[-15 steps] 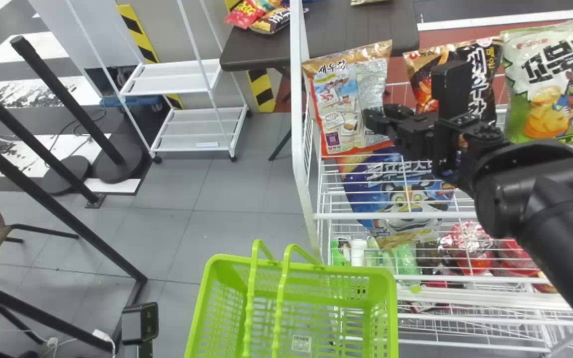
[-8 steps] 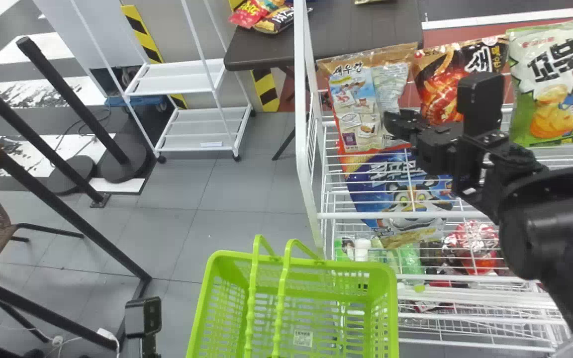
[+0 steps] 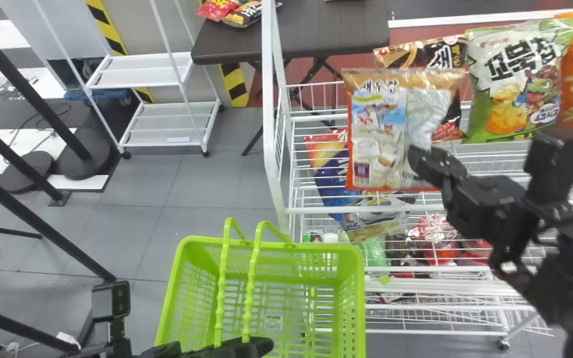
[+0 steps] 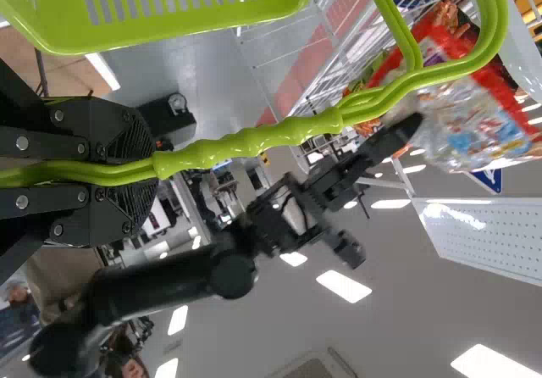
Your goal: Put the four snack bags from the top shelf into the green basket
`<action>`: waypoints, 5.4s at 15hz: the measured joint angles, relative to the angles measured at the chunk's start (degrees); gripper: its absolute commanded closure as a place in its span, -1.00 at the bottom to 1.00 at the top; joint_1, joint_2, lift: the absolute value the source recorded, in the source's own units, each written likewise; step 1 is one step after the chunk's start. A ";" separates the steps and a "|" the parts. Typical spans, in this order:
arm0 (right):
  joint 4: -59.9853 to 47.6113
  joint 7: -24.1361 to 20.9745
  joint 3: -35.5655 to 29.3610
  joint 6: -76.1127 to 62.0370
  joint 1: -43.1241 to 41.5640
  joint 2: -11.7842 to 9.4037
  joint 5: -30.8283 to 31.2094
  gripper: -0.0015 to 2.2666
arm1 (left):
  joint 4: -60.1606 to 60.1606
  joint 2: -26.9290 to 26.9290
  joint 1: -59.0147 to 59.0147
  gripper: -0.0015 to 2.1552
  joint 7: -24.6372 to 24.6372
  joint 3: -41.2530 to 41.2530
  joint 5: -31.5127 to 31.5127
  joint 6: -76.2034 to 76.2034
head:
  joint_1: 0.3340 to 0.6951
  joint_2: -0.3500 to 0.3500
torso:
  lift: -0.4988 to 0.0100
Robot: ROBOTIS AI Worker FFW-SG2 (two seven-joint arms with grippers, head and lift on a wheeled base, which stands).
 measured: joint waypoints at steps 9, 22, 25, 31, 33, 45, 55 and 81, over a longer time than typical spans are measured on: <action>-9.20 2.18 9.13 16.10 14.53 -1.23 0.48 0.99 | -0.09 -0.41 -1.05 0.99 0.00 -0.69 -0.70 2.00 | 1.00 1.00 | 0.96; -8.44 2.25 13.81 24.25 13.38 -3.70 0.16 -0.95 | -0.48 0.25 -0.21 0.99 0.00 -0.63 -0.10 2.01 | 1.00 1.00 | 0.96; -9.56 3.06 8.17 23.17 13.54 -3.71 -4.93 -0.95 | -0.45 0.29 -0.17 0.99 0.00 -0.65 -0.09 2.01 | 1.00 1.00 | 0.96; -2.57 -3.16 -0.35 9.59 2.49 -3.31 -4.36 -0.94 | -0.48 0.37 -0.03 0.99 0.00 -0.73 -0.08 1.90 | 1.00 0.36 | 0.96; 3.76 -5.75 -0.67 5.71 -4.01 -3.32 -3.02 -0.94 | -0.47 0.37 -0.03 0.99 0.00 -0.75 -0.06 1.87 | 1.00 0.25 | 0.96; 47.06 -18.76 9.96 -10.89 -37.22 -0.63 8.49 -0.47 | 0.34 0.07 0.36 0.99 0.00 -0.26 0.06 1.82 | 1.00 0.24 | 0.96; 46.19 -18.42 9.56 -13.21 -34.68 0.09 9.65 0.99 | 0.40 0.03 0.59 0.99 0.00 -0.25 -0.01 1.82 | 1.00 0.26 | 0.96; 0.95 -8.69 26.14 7.38 8.69 -9.16 -2.70 -0.86 | 0.35 0.03 0.24 0.99 0.00 -0.75 -0.11 1.84 | 1.00 1.00 | 0.96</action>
